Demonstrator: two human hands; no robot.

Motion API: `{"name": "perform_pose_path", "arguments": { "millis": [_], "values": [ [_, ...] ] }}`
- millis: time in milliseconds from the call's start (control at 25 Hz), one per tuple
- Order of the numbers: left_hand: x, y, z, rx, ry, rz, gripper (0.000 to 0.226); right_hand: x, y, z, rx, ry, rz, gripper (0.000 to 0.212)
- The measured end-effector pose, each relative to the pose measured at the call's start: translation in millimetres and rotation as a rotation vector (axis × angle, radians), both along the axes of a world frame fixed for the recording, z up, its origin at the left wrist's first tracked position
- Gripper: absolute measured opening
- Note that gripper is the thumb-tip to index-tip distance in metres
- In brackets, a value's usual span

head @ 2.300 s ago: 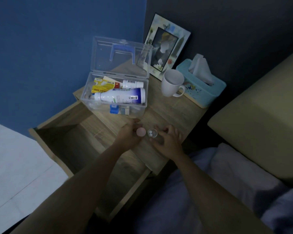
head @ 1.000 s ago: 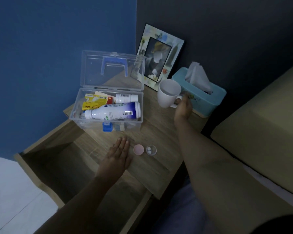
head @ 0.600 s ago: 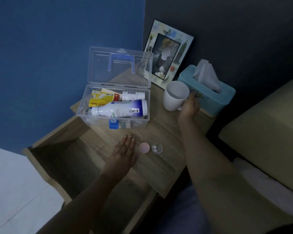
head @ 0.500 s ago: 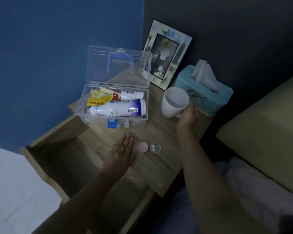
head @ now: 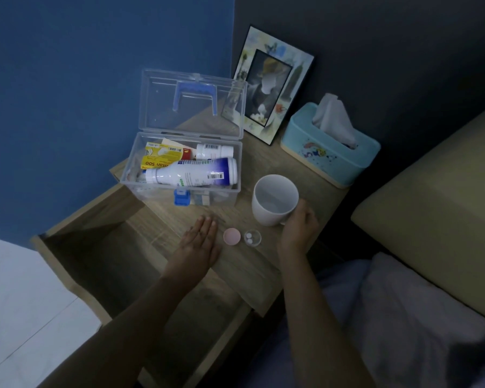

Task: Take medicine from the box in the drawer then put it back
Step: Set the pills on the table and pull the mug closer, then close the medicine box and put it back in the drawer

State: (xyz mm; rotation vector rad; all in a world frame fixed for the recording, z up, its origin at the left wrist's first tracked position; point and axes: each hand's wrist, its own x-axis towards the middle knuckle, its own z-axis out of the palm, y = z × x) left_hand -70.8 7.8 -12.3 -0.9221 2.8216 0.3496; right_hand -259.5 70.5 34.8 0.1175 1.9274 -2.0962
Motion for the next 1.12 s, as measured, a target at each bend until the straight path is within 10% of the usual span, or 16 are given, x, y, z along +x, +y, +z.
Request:
{"name": "perform_pose_path", "arguments": {
  "millis": [440,800,1120],
  "values": [
    [9,2,53,0.053,0.272,0.083,0.057,-9,15,16,0.225,0.043,0.104,0.04],
    [39,-72,113,-0.155,0.449,0.306,0.054,-30,-66,98,0.208,0.56,0.361,0.019],
    [42,-131,92,0.391,0.529,0.831,0.071,-38,-181,83,0.581,0.292,0.719,0.069]
  ]
}}
